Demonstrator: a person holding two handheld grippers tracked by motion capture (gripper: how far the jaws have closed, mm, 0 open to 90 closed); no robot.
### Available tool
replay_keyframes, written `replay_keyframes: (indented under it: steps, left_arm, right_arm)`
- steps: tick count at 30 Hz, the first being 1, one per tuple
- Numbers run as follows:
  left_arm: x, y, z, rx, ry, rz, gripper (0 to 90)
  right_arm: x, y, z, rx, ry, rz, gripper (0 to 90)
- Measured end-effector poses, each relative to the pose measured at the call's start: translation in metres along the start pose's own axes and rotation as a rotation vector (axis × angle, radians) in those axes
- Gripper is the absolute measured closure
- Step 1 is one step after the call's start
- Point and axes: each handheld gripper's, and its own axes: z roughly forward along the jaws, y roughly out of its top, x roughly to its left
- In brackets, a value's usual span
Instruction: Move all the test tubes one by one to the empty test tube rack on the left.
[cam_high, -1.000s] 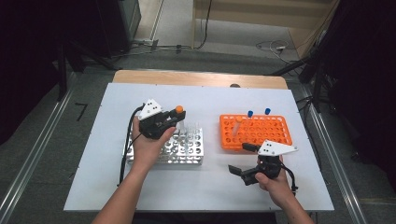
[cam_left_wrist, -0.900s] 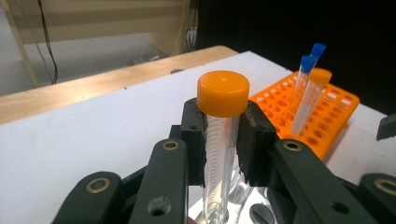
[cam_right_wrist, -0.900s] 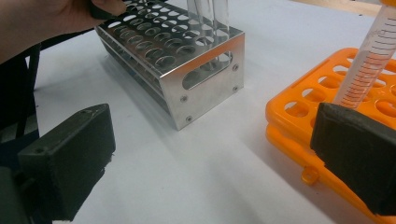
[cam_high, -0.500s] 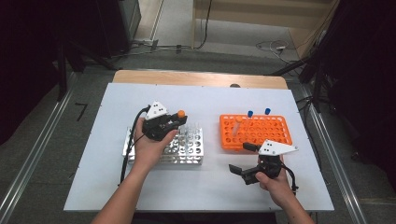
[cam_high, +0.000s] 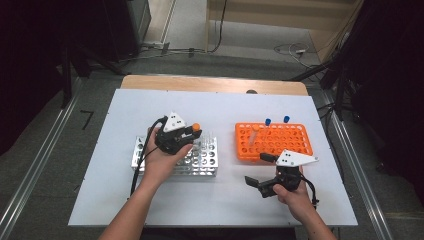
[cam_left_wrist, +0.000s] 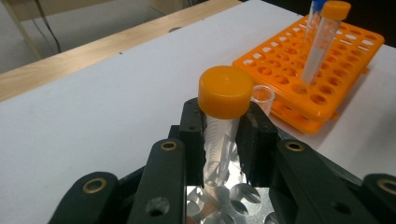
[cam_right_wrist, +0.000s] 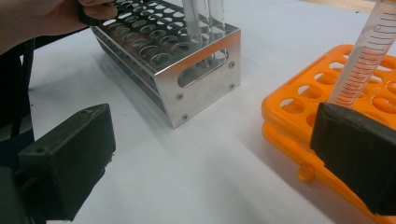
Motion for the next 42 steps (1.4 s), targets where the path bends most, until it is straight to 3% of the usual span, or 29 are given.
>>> replay_keyframes:
  steps: [5, 9, 17, 24, 30, 34, 37, 42]
  left_arm:
    - [0.002, 0.000, -0.001, 0.000, -0.035, -0.056, 67.8]
    - [0.003, -0.001, -0.004, -0.004, -0.040, -0.084, 61.0]
    - [0.002, -0.008, -0.023, -0.076, -0.060, -0.159, 41.8]
    - [-0.001, -0.017, -0.039, -0.117, -0.093, -0.175, 25.0]
    - [-0.006, -0.022, -0.050, -0.137, -0.115, -0.164, 12.4]
    - [-0.007, -0.029, -0.054, -0.148, -0.126, -0.179, 8.6]
    - [-0.007, -0.032, -0.057, -0.146, -0.131, -0.184, 6.5]
    - [-0.005, -0.035, -0.061, -0.153, -0.129, -0.189, 5.3]
  right_arm:
    - [-0.001, 0.000, 0.000, -0.002, -0.005, 0.003, 0.0]
    - [-0.001, 0.000, -0.001, -0.008, -0.008, 0.002, 0.0]
    - [-0.005, 0.003, -0.003, -0.023, -0.021, 0.015, 0.0]
    - [-0.011, 0.009, 0.000, -0.036, -0.044, 0.035, 0.0]
    - [-0.020, 0.015, 0.007, -0.041, -0.076, 0.048, 1.7]
    - [-0.029, 0.020, 0.011, -0.046, -0.109, 0.060, 4.5]
    - [-0.038, 0.023, 0.016, -0.049, -0.125, 0.083, 8.5]
    - [-0.045, 0.025, 0.030, -0.021, -0.192, 0.111, 23.4]
